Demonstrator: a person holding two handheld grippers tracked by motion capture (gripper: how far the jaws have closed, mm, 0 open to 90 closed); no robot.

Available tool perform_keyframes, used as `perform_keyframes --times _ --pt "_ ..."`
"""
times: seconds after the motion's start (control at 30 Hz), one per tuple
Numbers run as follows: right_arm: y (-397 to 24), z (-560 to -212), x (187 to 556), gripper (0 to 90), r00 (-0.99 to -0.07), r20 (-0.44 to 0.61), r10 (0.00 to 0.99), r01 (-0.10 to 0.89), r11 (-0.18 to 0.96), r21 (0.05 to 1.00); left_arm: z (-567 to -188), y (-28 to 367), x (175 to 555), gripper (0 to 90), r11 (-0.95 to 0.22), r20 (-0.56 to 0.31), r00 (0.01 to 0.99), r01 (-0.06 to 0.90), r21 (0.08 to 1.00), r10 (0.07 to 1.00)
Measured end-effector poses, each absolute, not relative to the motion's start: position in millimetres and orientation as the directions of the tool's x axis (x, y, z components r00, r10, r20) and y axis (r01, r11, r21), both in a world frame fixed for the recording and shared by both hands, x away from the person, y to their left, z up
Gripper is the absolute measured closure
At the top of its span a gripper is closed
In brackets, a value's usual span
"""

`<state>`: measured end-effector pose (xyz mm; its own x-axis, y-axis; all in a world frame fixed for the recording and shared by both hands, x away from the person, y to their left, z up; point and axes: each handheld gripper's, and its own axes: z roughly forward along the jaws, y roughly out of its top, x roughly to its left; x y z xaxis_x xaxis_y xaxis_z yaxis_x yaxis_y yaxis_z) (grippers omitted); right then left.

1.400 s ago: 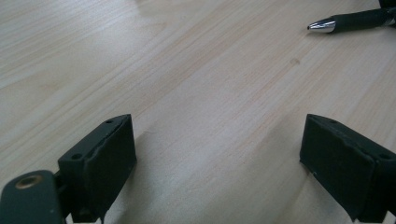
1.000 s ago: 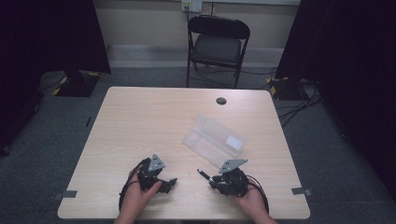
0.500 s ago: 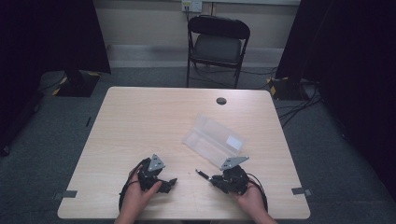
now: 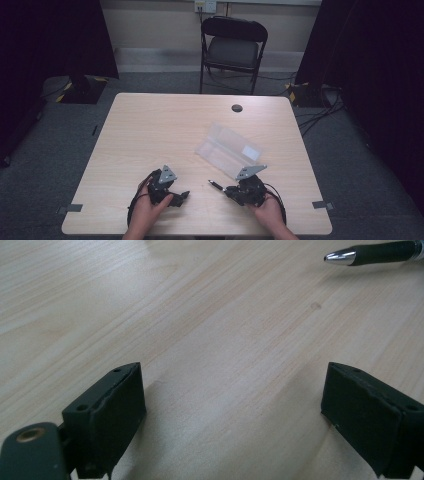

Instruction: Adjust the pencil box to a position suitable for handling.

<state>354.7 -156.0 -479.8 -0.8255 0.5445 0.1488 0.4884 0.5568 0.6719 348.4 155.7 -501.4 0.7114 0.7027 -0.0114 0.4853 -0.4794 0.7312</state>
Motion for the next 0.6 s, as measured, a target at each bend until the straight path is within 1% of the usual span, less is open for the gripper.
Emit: perform_keyframes --times 0.6 --pt "-162.8 -474.8 358.7 79.7 -0.825 0.173 0.538 0.494 0.538 0.683 -501.4 155.7 348.4 10.1 -0.480 -0.011 0.711 0.485 0.731 0.703"
